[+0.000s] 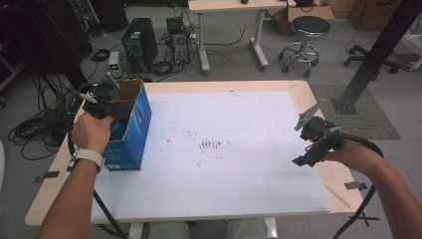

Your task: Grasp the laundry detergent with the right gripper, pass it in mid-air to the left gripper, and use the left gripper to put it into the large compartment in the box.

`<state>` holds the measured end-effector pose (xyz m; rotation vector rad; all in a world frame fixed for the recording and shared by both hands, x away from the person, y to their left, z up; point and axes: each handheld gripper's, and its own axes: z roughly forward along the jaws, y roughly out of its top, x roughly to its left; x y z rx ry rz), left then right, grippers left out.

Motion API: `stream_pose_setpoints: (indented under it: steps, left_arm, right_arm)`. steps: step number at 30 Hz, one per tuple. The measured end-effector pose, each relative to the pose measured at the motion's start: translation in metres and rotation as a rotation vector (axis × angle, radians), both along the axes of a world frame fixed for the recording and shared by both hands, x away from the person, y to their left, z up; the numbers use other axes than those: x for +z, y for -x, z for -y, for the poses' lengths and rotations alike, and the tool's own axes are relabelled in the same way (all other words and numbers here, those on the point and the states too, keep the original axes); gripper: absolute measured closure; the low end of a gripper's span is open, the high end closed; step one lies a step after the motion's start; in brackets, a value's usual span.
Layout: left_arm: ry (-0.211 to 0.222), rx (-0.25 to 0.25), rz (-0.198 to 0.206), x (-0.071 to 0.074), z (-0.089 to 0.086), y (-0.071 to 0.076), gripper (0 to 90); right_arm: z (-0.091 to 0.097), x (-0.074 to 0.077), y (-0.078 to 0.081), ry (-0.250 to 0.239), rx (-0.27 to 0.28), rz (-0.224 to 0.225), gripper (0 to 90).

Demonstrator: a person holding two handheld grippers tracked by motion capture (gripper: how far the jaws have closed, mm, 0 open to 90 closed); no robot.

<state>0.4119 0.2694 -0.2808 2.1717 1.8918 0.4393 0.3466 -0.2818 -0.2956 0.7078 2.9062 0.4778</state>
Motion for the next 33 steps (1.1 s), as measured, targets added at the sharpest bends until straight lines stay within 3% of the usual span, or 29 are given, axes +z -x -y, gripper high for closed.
stream_pose_setpoints:
  steps: [16,22,30,33]
  left_arm:
    - [0.022,0.007,0.021,0.006,-0.003,0.004,32.6]
    - [0.047,0.010,0.030,0.012,-0.004,0.006,24.9]
    - [0.057,0.003,0.070,0.031,-0.002,0.011,21.5]
    - [0.027,-0.015,0.078,0.042,0.000,0.013,19.8]
  right_arm:
    - [0.003,0.000,0.006,-0.007,0.007,-0.004,7.7]
    - [0.003,0.000,0.008,-0.008,0.006,-0.004,7.7]
    - [0.003,0.003,0.009,-0.011,0.008,-0.001,7.7]
    - [0.003,0.006,0.010,-0.010,0.005,0.002,7.8]
